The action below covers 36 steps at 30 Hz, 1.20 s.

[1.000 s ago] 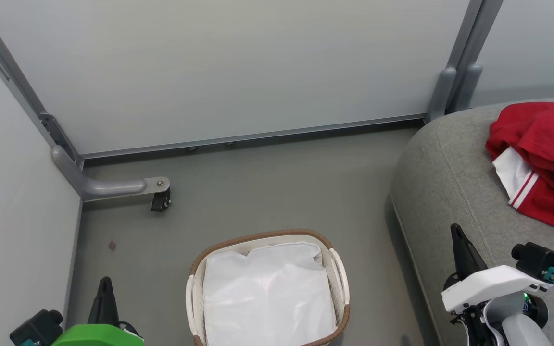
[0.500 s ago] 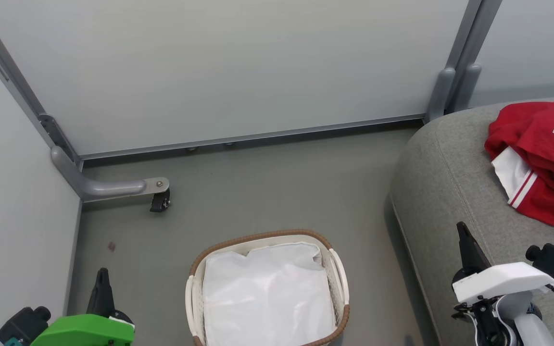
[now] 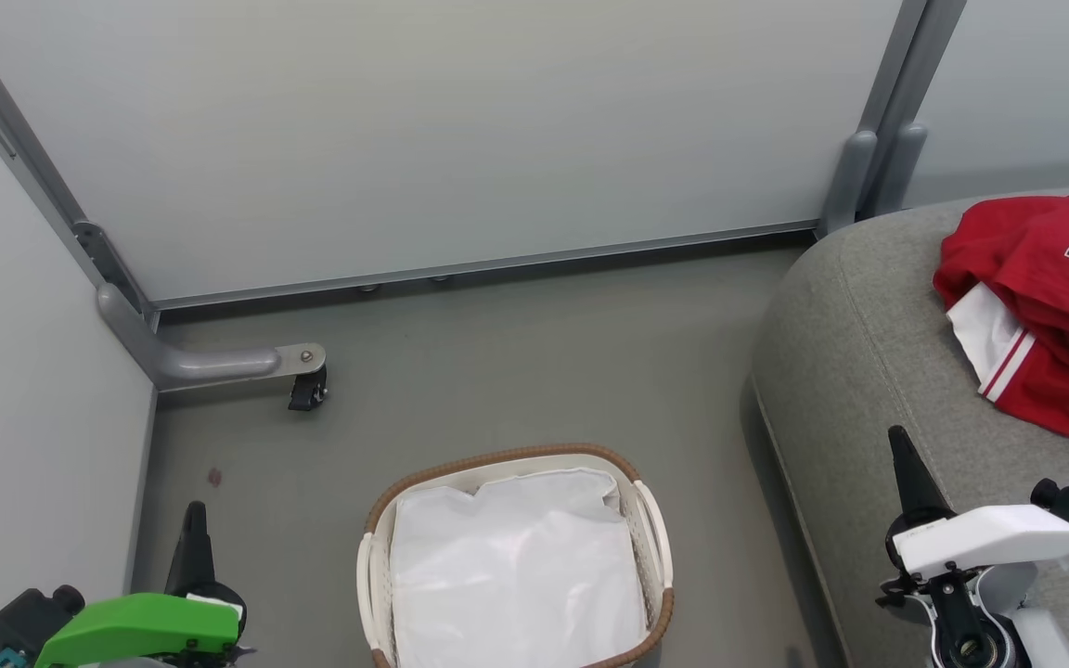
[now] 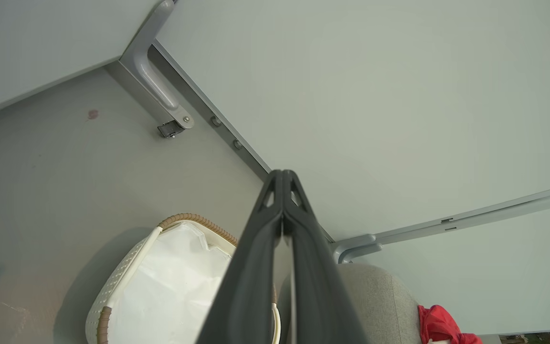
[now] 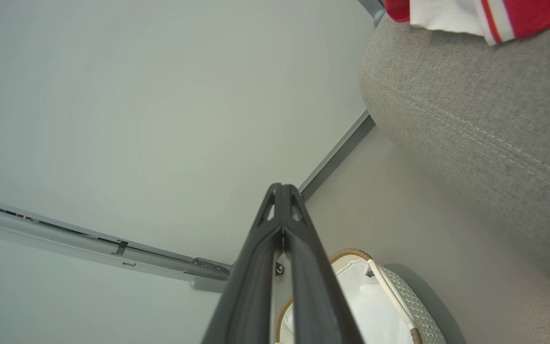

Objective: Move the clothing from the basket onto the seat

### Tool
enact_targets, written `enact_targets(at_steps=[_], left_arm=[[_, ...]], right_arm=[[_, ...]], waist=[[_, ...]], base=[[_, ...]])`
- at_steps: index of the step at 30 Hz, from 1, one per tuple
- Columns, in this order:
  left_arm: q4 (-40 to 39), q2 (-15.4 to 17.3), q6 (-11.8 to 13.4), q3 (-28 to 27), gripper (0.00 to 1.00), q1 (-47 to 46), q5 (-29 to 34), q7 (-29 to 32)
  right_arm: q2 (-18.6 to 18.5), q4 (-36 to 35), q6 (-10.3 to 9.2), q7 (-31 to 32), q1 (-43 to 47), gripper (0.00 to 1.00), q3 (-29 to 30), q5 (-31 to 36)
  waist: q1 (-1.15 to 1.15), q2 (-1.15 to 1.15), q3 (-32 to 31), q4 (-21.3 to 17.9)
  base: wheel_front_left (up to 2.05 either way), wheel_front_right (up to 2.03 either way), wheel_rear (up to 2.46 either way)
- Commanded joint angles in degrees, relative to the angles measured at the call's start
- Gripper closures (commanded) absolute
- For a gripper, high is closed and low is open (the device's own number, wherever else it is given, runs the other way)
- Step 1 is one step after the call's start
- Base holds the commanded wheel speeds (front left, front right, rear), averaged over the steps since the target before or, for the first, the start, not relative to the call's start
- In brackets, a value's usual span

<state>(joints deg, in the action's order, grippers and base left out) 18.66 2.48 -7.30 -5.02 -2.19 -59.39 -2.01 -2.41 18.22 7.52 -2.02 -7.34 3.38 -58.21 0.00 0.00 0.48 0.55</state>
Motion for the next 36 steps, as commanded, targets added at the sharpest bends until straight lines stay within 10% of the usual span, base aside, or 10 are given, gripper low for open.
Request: enact_targets(at_steps=[1,36], left_arm=[[-0.87,0.41,-0.16,-0.20,1.00,-1.82,-1.66,0.35],[-3.20,0.52,-0.25,-1.10,1.00,-3.41,-20.35,5.35]], right_arm=[[-0.38,-0.88,-0.03,0.39,0.12,1.00,0.33,-1.69],[-0.52,-2.98,-0.04,5.31,0.82,1.00,2.09,-21.01]], waist=[[0.00,0.00,-0.01,-0.01],[0.00,0.00,-0.16,-0.29]], base=[[0.00,0.00,0.00],[0.00,0.00,0.00]])
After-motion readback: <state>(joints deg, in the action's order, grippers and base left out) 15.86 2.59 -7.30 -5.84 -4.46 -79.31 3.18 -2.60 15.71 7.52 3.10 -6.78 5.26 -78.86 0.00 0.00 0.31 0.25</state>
